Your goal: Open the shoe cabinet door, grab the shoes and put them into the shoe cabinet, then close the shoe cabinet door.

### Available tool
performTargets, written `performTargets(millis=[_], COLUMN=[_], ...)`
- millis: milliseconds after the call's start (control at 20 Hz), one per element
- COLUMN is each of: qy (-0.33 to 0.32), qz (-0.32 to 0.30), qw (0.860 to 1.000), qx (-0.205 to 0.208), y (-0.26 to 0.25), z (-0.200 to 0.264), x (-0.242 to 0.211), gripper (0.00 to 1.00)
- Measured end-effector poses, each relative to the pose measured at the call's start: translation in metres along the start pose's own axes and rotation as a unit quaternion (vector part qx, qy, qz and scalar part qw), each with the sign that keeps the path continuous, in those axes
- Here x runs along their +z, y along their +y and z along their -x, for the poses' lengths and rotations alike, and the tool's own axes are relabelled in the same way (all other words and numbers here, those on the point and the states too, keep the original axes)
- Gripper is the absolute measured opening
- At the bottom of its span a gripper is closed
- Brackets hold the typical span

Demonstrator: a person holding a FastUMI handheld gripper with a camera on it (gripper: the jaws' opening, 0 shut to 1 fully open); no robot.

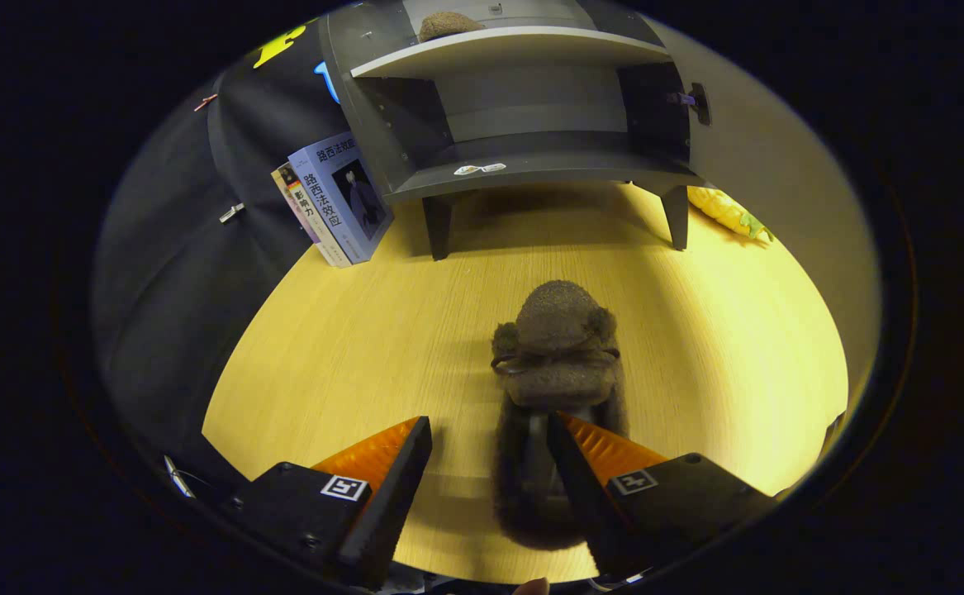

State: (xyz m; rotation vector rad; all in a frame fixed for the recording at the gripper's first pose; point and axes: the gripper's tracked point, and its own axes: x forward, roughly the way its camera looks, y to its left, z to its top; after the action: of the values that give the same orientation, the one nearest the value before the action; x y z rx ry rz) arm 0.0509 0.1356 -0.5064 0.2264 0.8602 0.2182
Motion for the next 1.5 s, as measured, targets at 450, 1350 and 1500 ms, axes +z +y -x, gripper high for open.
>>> performTargets(millis=[450,1350,1500], qy=[-0.098,-0.195,-0.209], qz=[0.010,0.023,0.027], qw=[0.988,0.977,0.974], qx=[-0.119,-0.086,-0.080], y=[-0.032,-0.011,-0.004], z=[-0.053,0.100,0.138], x=[0.037,0.207,0.251], gripper=[0.51,0.12,0.12])
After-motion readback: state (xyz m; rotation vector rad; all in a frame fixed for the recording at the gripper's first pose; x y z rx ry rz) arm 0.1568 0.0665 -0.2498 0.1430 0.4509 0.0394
